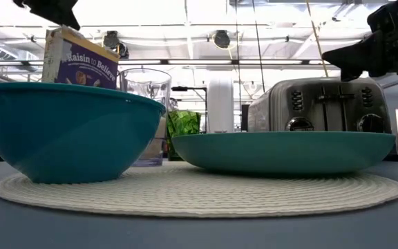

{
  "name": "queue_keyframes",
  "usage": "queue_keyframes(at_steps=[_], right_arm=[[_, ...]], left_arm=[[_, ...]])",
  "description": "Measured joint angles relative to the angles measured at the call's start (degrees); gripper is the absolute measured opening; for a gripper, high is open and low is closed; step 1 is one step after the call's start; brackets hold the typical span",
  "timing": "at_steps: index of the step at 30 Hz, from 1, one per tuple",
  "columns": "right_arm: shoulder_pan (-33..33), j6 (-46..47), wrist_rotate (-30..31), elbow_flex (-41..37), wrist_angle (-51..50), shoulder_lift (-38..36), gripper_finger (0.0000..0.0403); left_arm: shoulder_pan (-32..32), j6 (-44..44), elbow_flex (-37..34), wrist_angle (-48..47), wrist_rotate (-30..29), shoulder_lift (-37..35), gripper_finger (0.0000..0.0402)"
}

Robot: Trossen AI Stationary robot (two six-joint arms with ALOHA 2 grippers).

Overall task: Arrange a breakfast setting
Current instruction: Pour the cereal into the blue bowl from the cereal box

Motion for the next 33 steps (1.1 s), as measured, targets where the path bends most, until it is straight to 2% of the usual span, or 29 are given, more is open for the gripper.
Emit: queue_keyframes(at_steps=[14, 20, 33], right_arm=[[0.01, 0.01, 0.0, -0.02, 0.0, -0.01, 0.0006], [-0.01, 0.0, -0.01, -0.02, 0.0, 0.01, 0.0006], [0.01, 0.01, -0.02, -0.02, 0.0, 0.01, 0.0006]], left_arm=[[5.01, -6.71, -0.02, -11.13, 8.96, 3.02, 0.0232], [7.04, -5.5, 0.07, -11.32, 9.7, 5.05, 0.0227], [9.31, -3.03, 0.17, -10.87, 9.98, 6.35, 0.0118]])
